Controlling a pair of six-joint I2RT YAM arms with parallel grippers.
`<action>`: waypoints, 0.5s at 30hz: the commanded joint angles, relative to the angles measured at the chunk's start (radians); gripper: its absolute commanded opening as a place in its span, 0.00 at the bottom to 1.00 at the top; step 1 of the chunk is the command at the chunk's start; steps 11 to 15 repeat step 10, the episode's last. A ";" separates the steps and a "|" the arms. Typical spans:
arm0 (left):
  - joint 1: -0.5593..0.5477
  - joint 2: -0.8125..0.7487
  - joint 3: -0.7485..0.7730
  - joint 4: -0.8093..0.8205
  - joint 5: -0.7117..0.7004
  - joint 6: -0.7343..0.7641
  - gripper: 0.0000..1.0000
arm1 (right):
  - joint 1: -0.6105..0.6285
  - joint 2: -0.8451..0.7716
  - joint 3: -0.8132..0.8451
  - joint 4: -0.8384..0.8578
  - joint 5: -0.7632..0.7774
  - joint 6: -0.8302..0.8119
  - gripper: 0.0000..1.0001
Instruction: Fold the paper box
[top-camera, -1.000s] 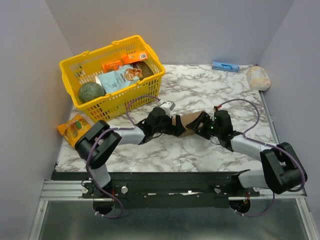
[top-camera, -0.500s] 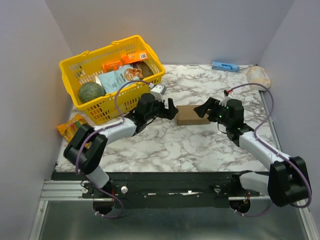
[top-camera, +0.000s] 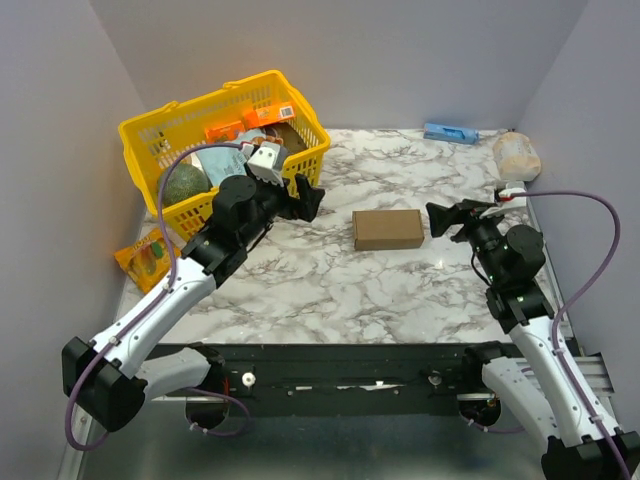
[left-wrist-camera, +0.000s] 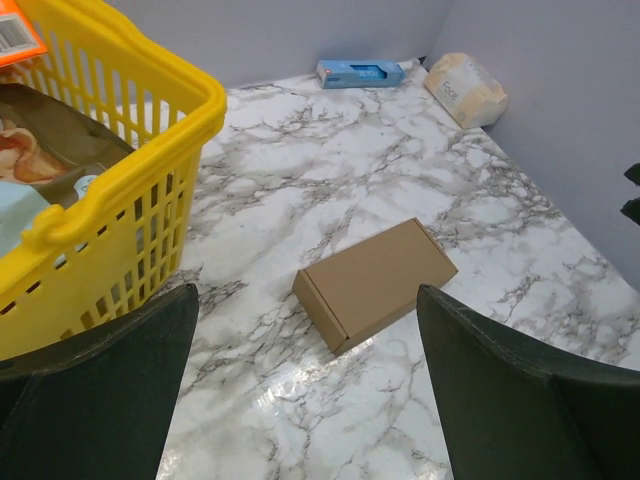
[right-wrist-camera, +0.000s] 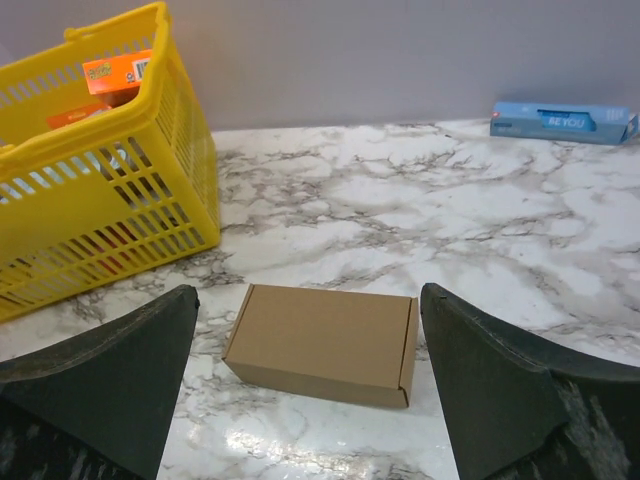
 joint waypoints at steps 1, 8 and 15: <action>0.000 -0.018 0.084 -0.244 -0.080 0.018 0.99 | -0.006 -0.030 0.017 -0.090 0.060 -0.065 1.00; 0.000 -0.051 0.120 -0.345 -0.071 0.064 0.99 | -0.004 -0.041 0.023 -0.096 0.058 -0.051 1.00; -0.001 -0.045 0.138 -0.368 -0.071 0.071 0.99 | -0.006 -0.044 0.024 -0.099 0.057 -0.049 1.00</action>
